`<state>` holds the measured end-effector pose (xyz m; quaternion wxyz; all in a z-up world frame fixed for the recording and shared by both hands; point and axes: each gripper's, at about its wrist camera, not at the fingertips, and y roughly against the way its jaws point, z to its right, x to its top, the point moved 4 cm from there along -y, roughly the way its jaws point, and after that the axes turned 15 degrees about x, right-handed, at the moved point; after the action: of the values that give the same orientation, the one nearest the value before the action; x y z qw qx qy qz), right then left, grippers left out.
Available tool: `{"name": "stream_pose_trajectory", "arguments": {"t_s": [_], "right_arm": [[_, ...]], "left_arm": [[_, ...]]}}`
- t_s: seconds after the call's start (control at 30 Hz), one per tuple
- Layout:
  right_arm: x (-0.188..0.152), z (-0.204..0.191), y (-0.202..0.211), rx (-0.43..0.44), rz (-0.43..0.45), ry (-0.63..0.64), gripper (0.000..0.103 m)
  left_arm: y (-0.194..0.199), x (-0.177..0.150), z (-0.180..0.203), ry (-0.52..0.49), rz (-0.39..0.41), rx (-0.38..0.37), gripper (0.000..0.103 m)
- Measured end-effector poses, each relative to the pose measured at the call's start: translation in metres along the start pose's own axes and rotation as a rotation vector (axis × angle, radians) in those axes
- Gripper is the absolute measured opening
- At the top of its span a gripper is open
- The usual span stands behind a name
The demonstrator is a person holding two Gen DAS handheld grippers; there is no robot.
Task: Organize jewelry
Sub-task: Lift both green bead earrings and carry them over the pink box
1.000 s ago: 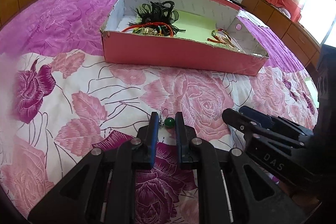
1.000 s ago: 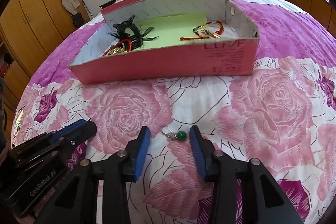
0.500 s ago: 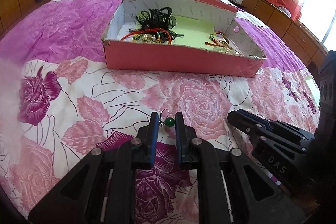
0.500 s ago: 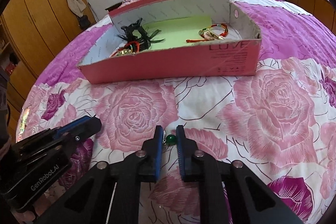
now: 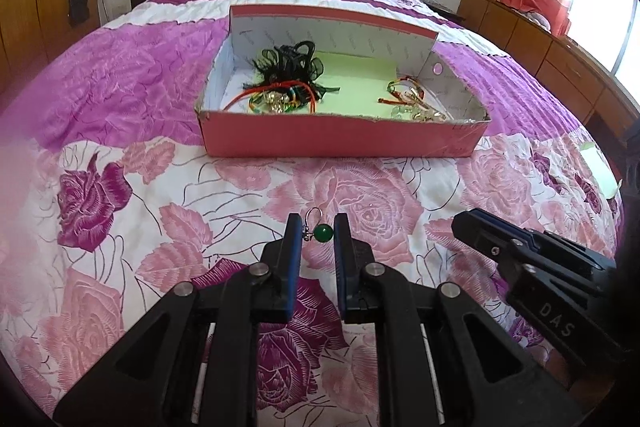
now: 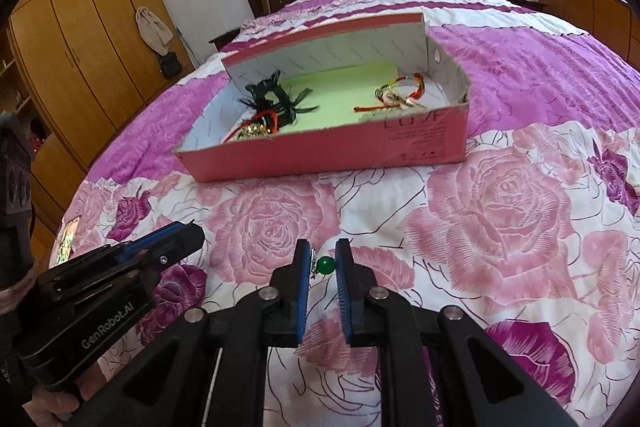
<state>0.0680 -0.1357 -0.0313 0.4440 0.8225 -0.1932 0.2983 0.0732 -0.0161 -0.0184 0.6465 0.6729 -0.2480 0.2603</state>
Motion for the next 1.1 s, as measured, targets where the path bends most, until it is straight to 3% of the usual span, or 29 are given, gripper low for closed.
{"name": "stream_pose_trajectory", "arguments": {"t_s": [0.57,1.1], "right_arm": [[0.026,-0.008,0.038,0.023,0.147,0.056,0.014],[0.063,0.001,0.043,0.006,0.25,0.097,0.015]], "left_arm": [[0.033,0.038,0.007,0.002,0.143,0.012,0.007],[0.023,0.074,0.012,0.02,0.22,0.021,0.007]]}}
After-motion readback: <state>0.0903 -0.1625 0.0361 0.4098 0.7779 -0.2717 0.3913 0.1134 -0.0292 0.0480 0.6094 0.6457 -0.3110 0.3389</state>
